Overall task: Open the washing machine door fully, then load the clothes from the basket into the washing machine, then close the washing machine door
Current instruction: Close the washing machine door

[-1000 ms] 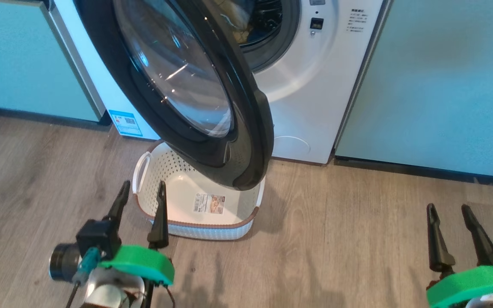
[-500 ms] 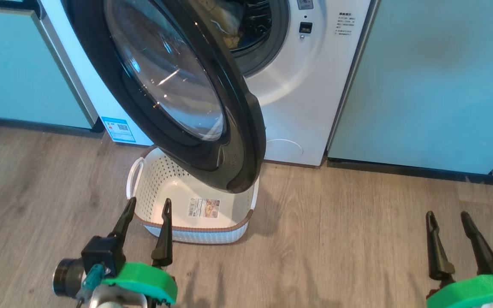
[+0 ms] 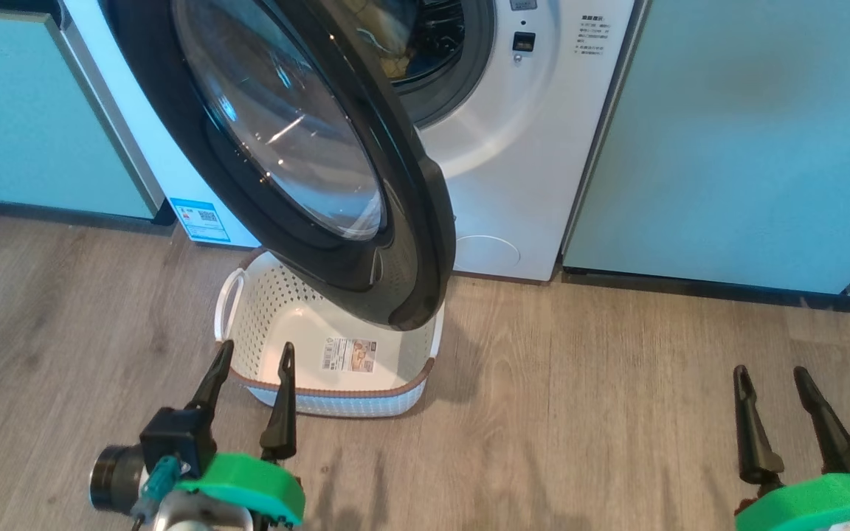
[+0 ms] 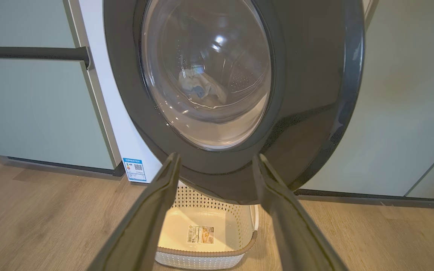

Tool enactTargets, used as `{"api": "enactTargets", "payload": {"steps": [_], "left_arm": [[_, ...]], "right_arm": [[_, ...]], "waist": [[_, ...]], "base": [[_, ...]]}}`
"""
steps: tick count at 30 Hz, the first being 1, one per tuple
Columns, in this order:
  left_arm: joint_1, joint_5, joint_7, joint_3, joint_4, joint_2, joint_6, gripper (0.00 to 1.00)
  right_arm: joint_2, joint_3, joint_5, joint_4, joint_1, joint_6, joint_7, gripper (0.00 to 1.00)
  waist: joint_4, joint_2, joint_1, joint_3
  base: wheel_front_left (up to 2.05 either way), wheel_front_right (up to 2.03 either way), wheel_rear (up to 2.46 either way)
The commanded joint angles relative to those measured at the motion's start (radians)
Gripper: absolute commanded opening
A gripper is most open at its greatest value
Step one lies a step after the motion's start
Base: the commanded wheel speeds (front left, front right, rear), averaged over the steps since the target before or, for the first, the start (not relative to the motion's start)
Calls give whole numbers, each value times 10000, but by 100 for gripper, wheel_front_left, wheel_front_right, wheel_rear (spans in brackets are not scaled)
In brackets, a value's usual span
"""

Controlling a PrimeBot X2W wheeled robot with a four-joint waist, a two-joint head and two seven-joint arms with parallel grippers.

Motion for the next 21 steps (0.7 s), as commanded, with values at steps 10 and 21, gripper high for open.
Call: {"api": "enactTargets", "payload": {"steps": [10,21], "left_arm": [[-497,47,-98,229,-266,207,74,100],[-775,85,-186,87,-252,173,50,100]], "right_arm": [[-72,72,54,-316,-330,-29,-61,47],[-72,323,207,9,-861,-29,28,0]], "waist": [[92,-1,0,86],[397,-1,0,341]], "base": [[0,0,0],[0,0,0]]}}
